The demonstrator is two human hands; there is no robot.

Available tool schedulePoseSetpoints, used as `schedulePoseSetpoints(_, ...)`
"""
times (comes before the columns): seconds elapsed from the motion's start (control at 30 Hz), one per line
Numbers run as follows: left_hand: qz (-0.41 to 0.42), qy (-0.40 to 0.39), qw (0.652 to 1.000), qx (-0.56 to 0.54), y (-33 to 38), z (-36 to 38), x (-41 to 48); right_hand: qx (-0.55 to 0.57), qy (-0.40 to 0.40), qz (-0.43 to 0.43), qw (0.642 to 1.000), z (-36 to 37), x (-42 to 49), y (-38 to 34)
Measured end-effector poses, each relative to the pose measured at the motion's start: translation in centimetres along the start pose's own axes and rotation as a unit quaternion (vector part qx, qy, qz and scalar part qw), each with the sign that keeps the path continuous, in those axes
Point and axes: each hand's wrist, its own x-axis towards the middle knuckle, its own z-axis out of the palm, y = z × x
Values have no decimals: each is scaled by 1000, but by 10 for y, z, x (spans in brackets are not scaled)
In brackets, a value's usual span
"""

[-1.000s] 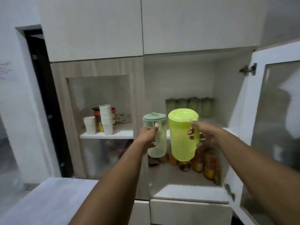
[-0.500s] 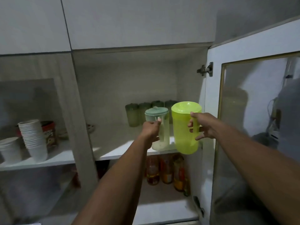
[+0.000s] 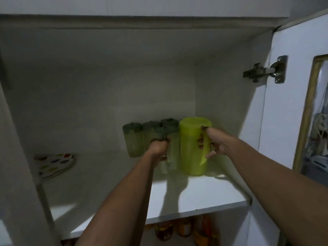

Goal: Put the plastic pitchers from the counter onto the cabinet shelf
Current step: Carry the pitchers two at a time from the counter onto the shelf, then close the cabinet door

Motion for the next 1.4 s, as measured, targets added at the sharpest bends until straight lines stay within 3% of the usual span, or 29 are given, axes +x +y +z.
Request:
schedulePoseSetpoints(0.17,-32,28,999,25,3,-13,52,-10,3,11,1000,15,41,-17)
schedulePoseSetpoints(0.4,-45,-14,999,28,-13,-20,87,-19,16,18,1000,26,72,-25)
schedulePoseSetpoints(0.53,-35,-13,997,61,-11,-21,80,-36,67,11,997,36,67,-21)
schedulePoseSetpoints(0.73,-44,0,992,122,-12,-35,38,-105,154,-60,981,32,20,-7)
schedulePoseSetpoints(1.03,-50,-14,990,132,-28,-36,-74,-138,119,-74,980,9,-119,26)
schedulePoseSetpoints(1.27,-59,-107,983,134,-24,-20,-176,-189,62,-45,979,8,-212,51)
schedulePoseSetpoints(1.4,-18,-120,980,156,3,-22,-225,-182,60,-81,978,12,-253,42)
